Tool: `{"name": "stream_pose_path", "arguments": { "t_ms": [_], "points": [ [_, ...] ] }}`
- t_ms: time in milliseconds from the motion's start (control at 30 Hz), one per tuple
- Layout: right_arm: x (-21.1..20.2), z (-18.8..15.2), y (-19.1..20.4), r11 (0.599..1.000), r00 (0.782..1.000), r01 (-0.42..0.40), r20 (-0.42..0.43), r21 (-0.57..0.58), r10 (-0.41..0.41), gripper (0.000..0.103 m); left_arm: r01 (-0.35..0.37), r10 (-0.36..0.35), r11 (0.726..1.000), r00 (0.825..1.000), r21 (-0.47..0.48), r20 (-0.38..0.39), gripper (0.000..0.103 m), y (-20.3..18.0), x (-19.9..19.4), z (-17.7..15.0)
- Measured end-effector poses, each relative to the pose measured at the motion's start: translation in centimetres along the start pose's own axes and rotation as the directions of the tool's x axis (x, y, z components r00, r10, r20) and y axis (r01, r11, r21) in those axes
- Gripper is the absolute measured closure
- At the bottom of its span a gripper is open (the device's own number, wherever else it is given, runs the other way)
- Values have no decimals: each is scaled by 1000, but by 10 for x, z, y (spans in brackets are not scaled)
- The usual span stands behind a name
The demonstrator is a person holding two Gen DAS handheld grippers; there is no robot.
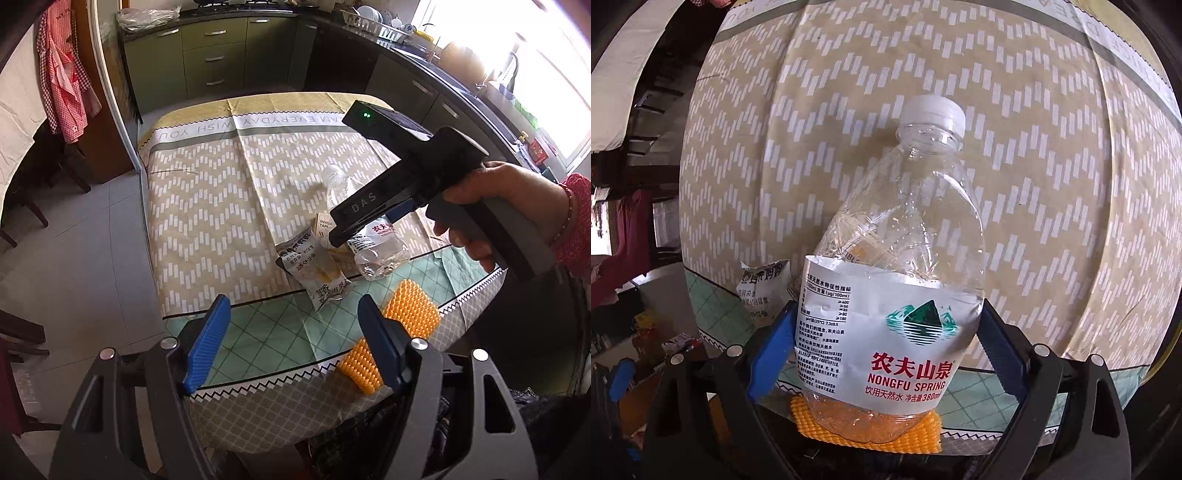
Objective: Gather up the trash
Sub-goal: 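Grasp the clear Nongfu Spring bottle with the right tool and lift it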
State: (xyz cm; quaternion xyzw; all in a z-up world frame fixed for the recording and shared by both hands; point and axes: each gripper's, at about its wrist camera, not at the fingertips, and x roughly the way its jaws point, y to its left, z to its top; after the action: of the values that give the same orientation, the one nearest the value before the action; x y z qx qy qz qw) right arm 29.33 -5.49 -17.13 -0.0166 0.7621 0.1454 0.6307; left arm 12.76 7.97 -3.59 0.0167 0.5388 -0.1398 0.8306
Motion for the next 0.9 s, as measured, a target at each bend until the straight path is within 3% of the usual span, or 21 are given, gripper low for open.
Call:
{"name": "stream_pose_path", "arguments": {
  "t_ms": [267, 533, 733, 900],
  "points": [
    [-26, -32, -17, 998, 999, -45, 4, -54, 45, 12, 0, 0, 1000, 1000, 3, -24, 35, -8, 8, 7],
    [-48, -61, -66, 990, 990, -129, 47, -56, 132, 12, 2, 1, 999, 997, 35, -74, 35, -36, 29, 24],
    [-58, -74, -98, 995, 990, 5, 140, -99, 9, 12, 15, -5, 997, 991, 77, -132, 35, -71, 58, 41],
    [-52, -78, -119, 985, 979, 106, 185, -136, -80, 12, -66, 64, 998, 976, -1, -210, 35, -64, 81, 43]
  ]
}}
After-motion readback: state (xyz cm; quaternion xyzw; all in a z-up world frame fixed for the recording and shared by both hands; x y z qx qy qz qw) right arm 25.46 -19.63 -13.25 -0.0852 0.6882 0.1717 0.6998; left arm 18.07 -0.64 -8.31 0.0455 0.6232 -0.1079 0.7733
